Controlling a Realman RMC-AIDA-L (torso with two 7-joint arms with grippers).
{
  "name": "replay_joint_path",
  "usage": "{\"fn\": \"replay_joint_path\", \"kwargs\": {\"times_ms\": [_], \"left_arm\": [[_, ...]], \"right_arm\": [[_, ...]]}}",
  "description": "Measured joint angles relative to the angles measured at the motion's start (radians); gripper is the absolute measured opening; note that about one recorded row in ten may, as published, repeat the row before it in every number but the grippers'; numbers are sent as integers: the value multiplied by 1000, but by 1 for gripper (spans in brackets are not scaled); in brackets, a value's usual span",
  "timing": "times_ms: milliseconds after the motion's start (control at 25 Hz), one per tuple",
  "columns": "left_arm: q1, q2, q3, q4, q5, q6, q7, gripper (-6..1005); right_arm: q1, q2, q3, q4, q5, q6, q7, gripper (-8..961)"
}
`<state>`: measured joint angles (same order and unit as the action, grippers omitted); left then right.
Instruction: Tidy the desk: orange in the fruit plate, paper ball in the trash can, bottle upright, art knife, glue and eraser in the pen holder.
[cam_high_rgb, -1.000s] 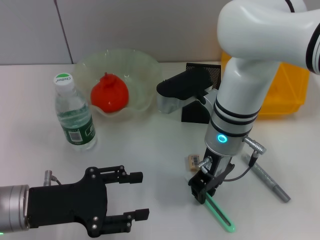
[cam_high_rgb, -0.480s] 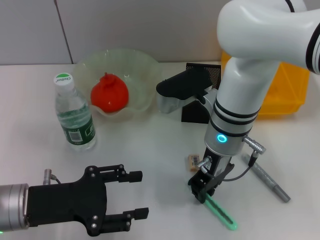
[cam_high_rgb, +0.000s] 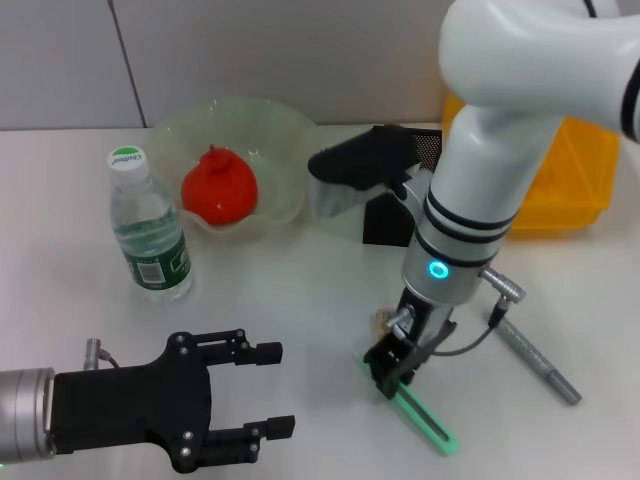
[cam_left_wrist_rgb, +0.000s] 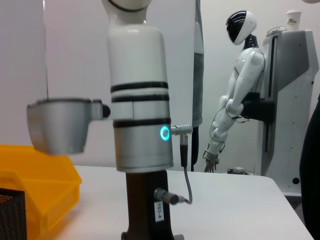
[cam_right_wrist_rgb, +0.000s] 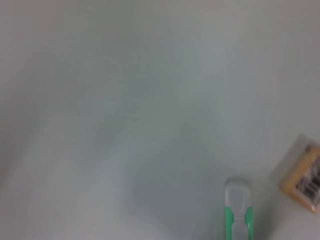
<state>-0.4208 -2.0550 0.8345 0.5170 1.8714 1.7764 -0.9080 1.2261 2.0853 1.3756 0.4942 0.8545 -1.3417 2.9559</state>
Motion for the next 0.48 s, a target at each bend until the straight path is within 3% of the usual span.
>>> {"fn": "replay_joint_path", "kwargs": {"times_ms": [120, 160, 200, 320, 360, 480], "left_arm": [[0, 1, 0, 0, 0, -1, 0, 675], [-2, 0, 0, 0, 0, -7, -2, 675], [-2, 0, 0, 0, 0, -7, -2, 675], [-8, -2, -1, -3, 0, -10, -12, 675], [-10, -3, -2, -5, 0, -10, -19, 674], [-12, -3, -5, -10, 0, -11, -44, 674]], "right_arm": [[-75, -14, 85, 139, -47, -32, -3, 165], [-151, -18, 169, 265, -95, -62, -20, 165], [-151, -18, 169, 265, -95, -62, -20, 165], [-263, -19, 279, 426, -127, -92, -74, 164], [-333, -19, 356, 521, -122, -98, -133, 164], [-395, -17, 432, 604, -99, -98, -209, 164]]}}
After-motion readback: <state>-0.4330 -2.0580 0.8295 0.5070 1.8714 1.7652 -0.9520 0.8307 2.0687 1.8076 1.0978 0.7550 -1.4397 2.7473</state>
